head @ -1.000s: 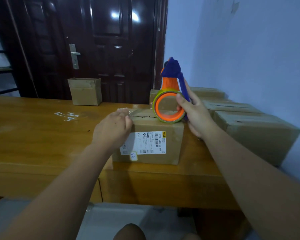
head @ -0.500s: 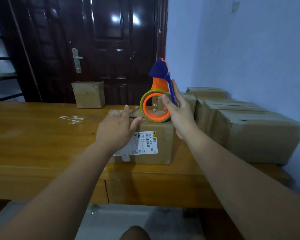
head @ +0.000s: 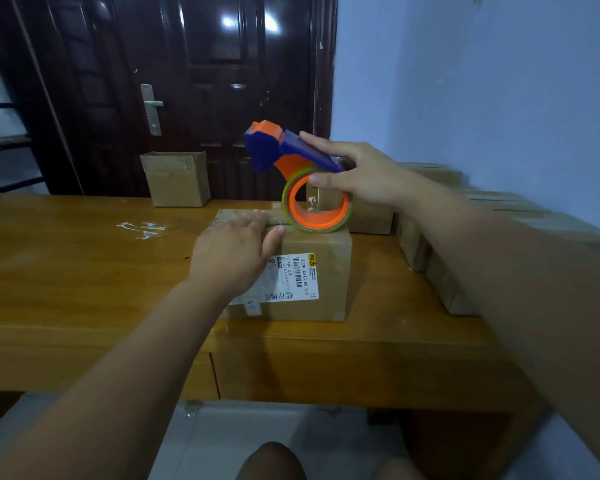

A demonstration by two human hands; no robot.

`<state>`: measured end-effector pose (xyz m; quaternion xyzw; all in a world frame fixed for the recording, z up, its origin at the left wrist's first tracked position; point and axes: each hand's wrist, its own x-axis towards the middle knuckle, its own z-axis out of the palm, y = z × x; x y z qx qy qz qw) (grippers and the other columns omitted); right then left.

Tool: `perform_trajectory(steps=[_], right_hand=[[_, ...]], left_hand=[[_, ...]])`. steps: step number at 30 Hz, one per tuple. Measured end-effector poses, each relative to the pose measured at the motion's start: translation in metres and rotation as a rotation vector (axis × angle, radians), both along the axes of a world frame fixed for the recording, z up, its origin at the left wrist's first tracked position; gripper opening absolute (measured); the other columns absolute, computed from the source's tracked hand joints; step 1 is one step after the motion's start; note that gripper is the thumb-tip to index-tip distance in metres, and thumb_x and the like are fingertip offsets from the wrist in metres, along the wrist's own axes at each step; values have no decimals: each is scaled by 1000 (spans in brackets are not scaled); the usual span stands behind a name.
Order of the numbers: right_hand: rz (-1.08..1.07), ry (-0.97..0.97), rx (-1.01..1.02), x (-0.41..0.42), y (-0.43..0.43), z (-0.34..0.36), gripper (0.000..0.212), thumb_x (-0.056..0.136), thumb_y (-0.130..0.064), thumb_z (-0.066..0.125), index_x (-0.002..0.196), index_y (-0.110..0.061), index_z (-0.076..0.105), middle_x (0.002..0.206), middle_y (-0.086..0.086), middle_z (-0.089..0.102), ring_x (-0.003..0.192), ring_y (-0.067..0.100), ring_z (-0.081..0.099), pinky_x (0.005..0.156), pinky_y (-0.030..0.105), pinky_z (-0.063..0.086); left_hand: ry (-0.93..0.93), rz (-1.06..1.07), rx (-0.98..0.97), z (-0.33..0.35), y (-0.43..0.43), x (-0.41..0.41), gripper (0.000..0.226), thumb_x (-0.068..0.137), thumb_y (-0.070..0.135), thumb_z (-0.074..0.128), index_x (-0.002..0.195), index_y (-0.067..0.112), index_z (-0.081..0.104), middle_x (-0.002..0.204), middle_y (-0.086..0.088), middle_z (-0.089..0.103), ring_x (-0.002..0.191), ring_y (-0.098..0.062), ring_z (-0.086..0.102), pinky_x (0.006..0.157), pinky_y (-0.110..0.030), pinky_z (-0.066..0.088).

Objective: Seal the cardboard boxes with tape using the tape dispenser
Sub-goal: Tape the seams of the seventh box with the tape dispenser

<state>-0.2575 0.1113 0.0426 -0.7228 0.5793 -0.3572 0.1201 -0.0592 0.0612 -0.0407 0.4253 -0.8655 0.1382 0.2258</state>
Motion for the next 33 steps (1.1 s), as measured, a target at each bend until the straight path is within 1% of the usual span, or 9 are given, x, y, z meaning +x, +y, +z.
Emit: perform_trajectory(steps=[2,5,11,15,18,22,26,30,33], right_hand=[[-12,32,6,-5,1,2,61,90,-28,64,144,-37,36,124,-17,51,102,-5,53,87,8,39],[-48,65,14,-23,15,7,57,90,-28,63,142,-33,40,121,-17,53,98,-9,53,82,1,38],[-82,91,37,-32,28,7,57,90,-29,62,142,-36,39,120,-19,51,98,-6,53,79,-2,39],[-106,120,57,-36,33,9,55,88,-31,65,137,-40,44,124,-13,55,106,4,55,90,12,40],[-159,214,113,-48,46,4,54,87,-37,64,137,-43,43,125,-12,55,110,10,53,89,19,39],[-180,110,83,-56,59,-18,55,89,-35,62,139,-42,41,127,-8,54,111,11,53,87,17,39],[-181,43,79,-58,61,-39,57,87,-38,63,138,-48,39,133,-18,50,114,4,51,96,22,39],[-201,-58,85,-56,64,-55,56,90,-33,62,140,-46,38,117,-33,48,95,-15,51,81,9,36],[-204,-148,57,-54,66,-69,57,91,-32,60,142,-43,37,118,-38,43,98,-20,47,83,7,34]], left_hand=[[-11,-11,-2,1,0,1,55,97,52,14,121,20,51,123,-4,59,102,-25,58,63,-31,29],[-23,-16,10,2,0,2,57,96,54,14,123,18,49,121,-5,60,101,-26,58,62,-31,28],[-27,-39,17,2,0,0,59,95,56,12,125,18,46,118,-6,60,98,-26,58,62,-31,31],[-17,-40,21,2,-3,1,58,95,56,11,123,20,47,114,-5,62,95,-25,59,61,-31,32],[-7,-46,16,1,-4,1,57,95,56,10,120,21,48,110,-4,62,92,-24,59,59,-30,33],[11,-60,0,-1,-4,1,58,94,57,10,118,22,49,107,-3,63,89,-22,59,56,-30,33],[6,-39,17,0,-2,1,62,95,56,11,132,21,47,126,-4,59,105,-25,58,65,-32,39],[18,-45,15,0,-2,2,75,91,63,3,126,21,53,125,-2,60,104,-24,59,63,-30,37],[43,-53,28,3,-2,2,70,93,60,8,125,21,55,126,-1,60,105,-23,59,63,-29,38]])
